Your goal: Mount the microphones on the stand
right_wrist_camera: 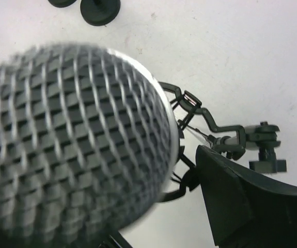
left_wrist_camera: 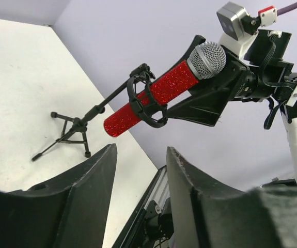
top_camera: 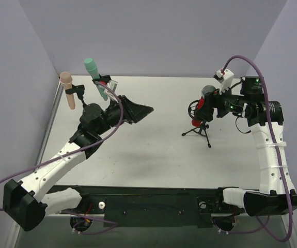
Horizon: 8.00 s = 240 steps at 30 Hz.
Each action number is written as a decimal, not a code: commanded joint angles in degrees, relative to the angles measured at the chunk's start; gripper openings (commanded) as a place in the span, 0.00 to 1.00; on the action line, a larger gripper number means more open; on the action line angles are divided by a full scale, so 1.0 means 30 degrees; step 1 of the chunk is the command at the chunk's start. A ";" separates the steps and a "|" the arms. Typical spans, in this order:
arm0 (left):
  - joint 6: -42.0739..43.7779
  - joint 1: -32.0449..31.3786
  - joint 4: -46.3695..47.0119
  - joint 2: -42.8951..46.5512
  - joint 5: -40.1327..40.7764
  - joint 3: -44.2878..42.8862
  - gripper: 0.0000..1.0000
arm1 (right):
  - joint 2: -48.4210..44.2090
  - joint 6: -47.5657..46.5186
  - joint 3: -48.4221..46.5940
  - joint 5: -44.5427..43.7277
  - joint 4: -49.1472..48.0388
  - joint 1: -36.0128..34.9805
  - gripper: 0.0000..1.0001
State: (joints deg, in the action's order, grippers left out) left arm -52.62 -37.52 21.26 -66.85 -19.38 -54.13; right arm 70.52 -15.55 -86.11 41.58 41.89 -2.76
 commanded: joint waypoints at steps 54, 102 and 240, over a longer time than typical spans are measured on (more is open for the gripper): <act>1.6807 0.2544 -0.7554 0.9158 0.0365 0.6266 0.80 | 0.1981 0.1171 1.1740 0.6033 -2.1054 0.2449 0.01; 1.9825 0.2691 -0.7701 1.1501 0.4701 0.7555 0.80 | 1.5488 0.5505 -0.4350 0.0611 -1.7038 -0.8014 0.21; 1.5050 0.3511 -1.2359 1.4403 0.8363 0.7057 0.95 | -1.0177 0.8465 1.4405 -0.5130 -0.7664 0.7982 1.00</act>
State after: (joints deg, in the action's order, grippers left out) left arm -8.10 -27.57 -18.17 -23.44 6.17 -32.58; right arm 39.64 10.37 -40.84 25.96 18.74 20.71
